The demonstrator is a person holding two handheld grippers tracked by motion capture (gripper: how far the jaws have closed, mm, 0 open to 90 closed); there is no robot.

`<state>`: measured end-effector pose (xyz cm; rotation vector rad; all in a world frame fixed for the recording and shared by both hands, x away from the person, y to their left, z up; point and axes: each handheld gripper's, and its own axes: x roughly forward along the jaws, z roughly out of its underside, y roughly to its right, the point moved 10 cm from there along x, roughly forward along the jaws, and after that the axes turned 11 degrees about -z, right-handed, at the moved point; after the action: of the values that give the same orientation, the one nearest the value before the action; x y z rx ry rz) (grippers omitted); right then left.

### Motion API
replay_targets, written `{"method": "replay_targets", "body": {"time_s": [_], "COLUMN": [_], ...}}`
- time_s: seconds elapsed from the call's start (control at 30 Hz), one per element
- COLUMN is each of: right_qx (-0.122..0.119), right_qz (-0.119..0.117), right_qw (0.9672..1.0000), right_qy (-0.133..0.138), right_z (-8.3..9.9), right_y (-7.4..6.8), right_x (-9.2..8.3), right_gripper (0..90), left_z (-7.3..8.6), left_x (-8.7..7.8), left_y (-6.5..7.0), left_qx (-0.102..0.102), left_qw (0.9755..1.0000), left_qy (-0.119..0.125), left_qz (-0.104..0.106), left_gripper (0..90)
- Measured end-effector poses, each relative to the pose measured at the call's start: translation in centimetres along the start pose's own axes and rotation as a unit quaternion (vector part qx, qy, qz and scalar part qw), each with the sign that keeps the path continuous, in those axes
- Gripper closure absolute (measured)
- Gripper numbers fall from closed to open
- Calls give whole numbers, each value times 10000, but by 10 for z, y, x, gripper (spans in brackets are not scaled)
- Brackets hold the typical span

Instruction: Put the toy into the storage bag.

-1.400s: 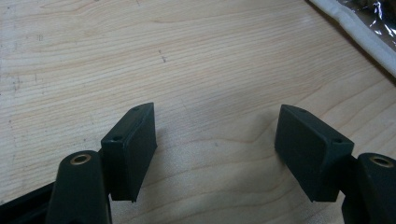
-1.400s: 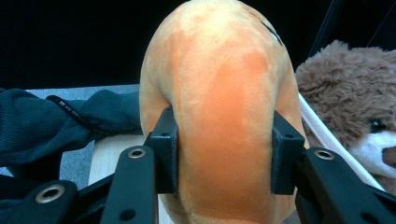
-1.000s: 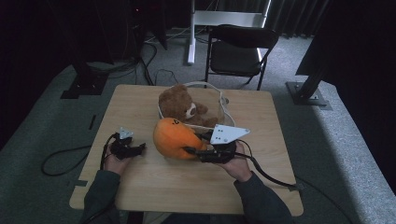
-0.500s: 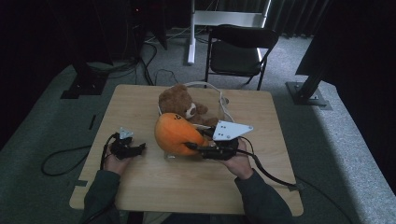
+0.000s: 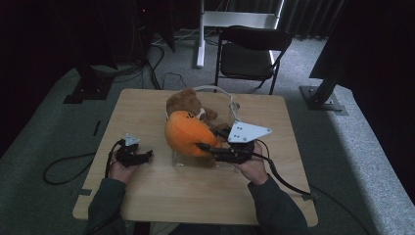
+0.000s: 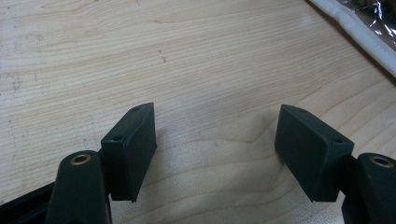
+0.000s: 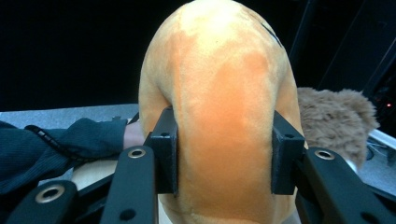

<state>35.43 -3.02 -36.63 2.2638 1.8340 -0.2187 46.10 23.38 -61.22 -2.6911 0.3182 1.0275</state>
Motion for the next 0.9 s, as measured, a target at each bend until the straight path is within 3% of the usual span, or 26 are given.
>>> {"method": "replay_targets", "body": {"time_s": [0.9], "right_qx": [-45], "right_qz": [587], "right_qw": [9982], "right_qy": [90], "right_z": [-13], "right_y": [30], "right_x": [-24], "right_gripper": [551], "left_z": [0], "left_x": [0], "left_y": [0], "left_qx": [-9], "left_qw": [10000], "left_qy": [6], "left_qz": [-1], "left_gripper": [300]}}
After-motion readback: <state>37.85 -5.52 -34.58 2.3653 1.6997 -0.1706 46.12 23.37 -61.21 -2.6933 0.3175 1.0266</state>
